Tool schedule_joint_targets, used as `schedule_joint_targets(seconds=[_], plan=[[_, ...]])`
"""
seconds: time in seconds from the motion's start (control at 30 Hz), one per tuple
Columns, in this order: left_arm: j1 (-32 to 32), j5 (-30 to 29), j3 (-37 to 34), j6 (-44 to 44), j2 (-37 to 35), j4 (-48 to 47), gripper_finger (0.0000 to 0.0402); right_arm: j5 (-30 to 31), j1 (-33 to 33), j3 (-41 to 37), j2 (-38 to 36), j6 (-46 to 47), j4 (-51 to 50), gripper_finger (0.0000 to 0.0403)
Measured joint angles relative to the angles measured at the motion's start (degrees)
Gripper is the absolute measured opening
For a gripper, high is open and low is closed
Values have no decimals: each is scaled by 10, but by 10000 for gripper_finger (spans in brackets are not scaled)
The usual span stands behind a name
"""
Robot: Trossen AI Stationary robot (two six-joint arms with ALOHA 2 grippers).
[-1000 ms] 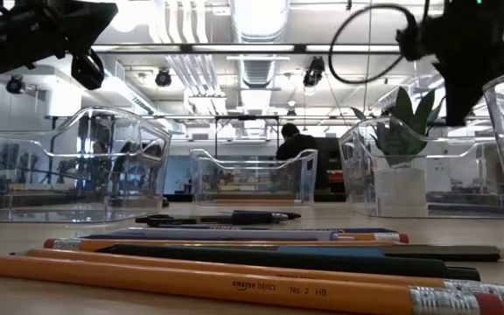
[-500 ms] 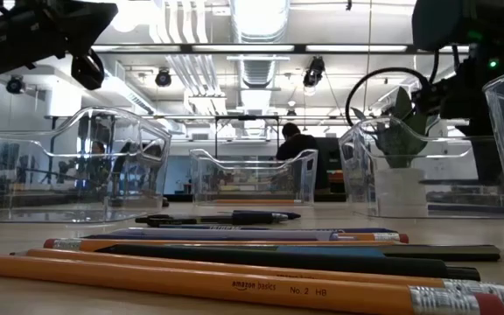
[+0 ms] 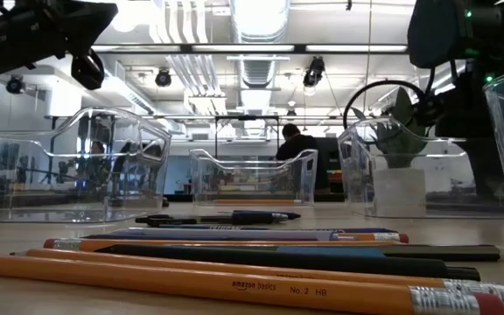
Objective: Sort crayons/erasers/pens/pencils in bins
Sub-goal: Put the blue crayon into the middle right transparent bin, then put the black pen into the bottom transparent bin
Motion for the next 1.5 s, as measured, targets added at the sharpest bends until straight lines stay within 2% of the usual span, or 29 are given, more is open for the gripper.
schedule_joint_targets(seconds=[0.17, 0.37, 0.63, 0.8, 0.9, 1.0, 1.2, 1.4, 1.5], plan=[[0, 0, 0, 0, 0, 0, 0, 1, 0, 1, -1, 0, -1, 88], [0, 0, 0, 0, 0, 0, 0, -11, -11, 0, -51, 16, -7, 116], [0, 0, 0, 0, 0, 0, 0, -11, -42, 2, -148, 29, -6, 117], [0, 0, 0, 0, 0, 0, 0, 54, -45, 57, -166, -15, -2, 108], [0, 0, 0, 0, 0, 0, 0, 92, -45, 108, -149, -89, 27, 105], [0, 0, 0, 0, 0, 0, 0, 106, -45, 153, -117, -194, 86, 105], [0, 0, 0, 0, 0, 0, 0, 104, -45, 230, -25, -358, 183, 103], [0, 0, 0, 0, 0, 0, 0, 95, -45, 317, 95, -447, 197, 102], [0, 0, 0, 0, 0, 0, 0, 55, -45, 366, 156, -482, 196, 102]])
